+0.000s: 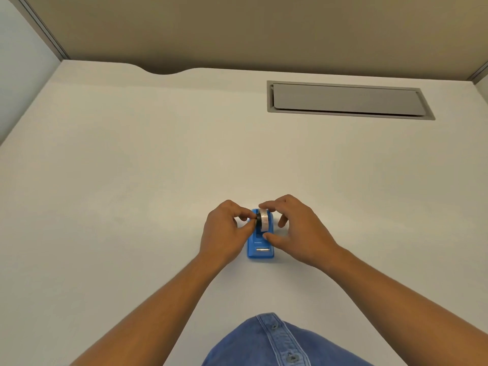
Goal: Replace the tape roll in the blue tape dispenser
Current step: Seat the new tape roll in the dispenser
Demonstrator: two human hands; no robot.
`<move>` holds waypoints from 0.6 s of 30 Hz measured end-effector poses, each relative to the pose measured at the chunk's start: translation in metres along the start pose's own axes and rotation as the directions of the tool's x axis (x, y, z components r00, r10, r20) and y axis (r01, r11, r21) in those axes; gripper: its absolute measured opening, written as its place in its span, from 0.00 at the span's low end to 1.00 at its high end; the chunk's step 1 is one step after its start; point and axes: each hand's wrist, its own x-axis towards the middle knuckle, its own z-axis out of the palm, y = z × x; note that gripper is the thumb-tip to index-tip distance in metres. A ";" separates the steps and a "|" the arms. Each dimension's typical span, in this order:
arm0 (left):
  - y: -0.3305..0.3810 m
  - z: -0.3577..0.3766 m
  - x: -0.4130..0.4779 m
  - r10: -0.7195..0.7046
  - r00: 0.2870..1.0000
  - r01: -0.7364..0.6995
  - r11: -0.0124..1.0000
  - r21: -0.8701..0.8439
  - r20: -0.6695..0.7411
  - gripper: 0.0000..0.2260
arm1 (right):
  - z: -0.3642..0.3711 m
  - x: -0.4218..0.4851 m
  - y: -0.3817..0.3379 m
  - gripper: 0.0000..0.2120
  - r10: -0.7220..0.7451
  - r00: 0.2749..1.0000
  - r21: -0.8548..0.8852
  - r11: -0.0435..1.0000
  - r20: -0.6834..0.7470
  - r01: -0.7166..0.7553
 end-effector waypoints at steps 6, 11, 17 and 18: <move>-0.004 -0.004 -0.006 0.002 1.000 -0.004 0.997 -0.074 -0.024 0.11 | 0.002 0.004 -0.003 0.21 -0.016 0.999 -0.099 0.995 -0.048 0.011; -0.022 -0.011 -0.021 0.078 0.972 -0.055 0.993 -0.107 0.221 0.37 | 0.004 0.006 -0.003 0.22 -0.023 0.998 -0.179 0.984 -0.064 0.012; -0.020 -0.005 -0.027 0.152 0.955 -0.149 0.988 -0.031 0.256 0.39 | 0.006 0.008 -0.004 0.21 0.018 0.999 -0.190 0.981 -0.049 -0.027; -0.019 -0.004 -0.026 0.152 0.956 -0.148 0.988 -0.033 0.250 0.38 | 0.007 0.008 -0.004 0.21 0.022 0.999 -0.186 0.982 -0.048 -0.030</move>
